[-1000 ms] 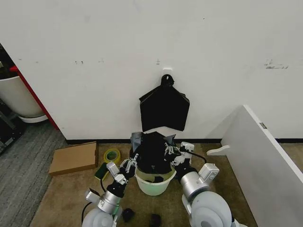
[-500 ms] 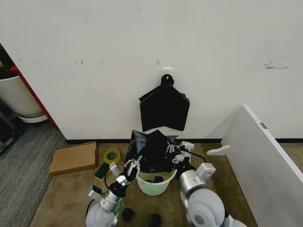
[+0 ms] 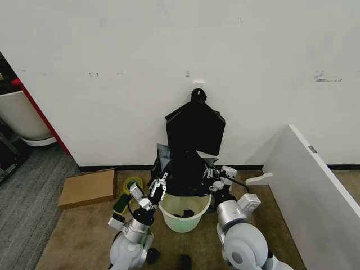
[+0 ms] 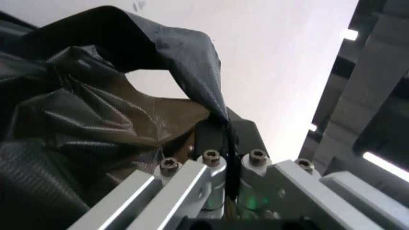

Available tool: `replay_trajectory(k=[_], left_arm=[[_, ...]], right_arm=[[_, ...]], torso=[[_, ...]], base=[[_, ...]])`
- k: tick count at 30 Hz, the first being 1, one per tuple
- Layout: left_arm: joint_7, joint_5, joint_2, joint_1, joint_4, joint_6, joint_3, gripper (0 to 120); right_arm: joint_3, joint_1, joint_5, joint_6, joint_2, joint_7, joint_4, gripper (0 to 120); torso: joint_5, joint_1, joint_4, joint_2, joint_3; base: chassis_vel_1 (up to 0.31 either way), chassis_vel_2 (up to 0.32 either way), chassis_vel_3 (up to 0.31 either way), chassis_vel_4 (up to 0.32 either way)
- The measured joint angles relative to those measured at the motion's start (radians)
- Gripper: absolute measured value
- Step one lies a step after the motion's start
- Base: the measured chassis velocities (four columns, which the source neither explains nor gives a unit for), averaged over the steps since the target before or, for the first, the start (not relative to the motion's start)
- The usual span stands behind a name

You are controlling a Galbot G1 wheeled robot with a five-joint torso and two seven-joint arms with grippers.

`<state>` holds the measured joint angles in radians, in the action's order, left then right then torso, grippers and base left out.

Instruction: Place the garbage bag over the trash bin.

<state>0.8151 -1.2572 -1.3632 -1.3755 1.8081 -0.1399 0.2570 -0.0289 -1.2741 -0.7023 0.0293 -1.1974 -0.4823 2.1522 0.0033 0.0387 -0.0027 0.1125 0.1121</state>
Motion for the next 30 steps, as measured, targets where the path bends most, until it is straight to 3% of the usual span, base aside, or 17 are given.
replay_trajectory(k=[10,19,27,30], left_arm=[[0.014,-0.027,-0.066,0.057,-0.117,0.037,-0.04,0],[0.031,0.04,-0.161,0.137,-0.288,0.037,-0.066,0],[0.038,0.08,-0.203,0.166,-0.36,0.032,-0.056,0],[0.027,0.092,-0.216,0.171,-0.396,0.022,-0.041,0]], right_arm=[[-0.001,0.026,-0.002,-0.003,-0.023,0.0,-0.05,0],[-0.015,0.038,0.001,-0.03,-0.04,0.005,-0.082,0],[-0.018,0.021,0.01,-0.051,-0.034,0.033,-0.064,0],[-0.015,0.014,0.021,-0.057,-0.034,0.036,-0.063,0]], torso=[[0.0001,0.0,0.0001,0.0,0.0],[0.0001,0.0,0.0,0.0,0.0],[0.0,0.0,0.0,0.0,0.0],[0.0028,0.0,0.0002,0.0,0.0]], base=[[0.0,0.0,0.0,0.0],[0.0,0.0,0.0,0.0],[0.0,0.0,0.0,0.0],[0.0,0.0,0.0,0.0]])
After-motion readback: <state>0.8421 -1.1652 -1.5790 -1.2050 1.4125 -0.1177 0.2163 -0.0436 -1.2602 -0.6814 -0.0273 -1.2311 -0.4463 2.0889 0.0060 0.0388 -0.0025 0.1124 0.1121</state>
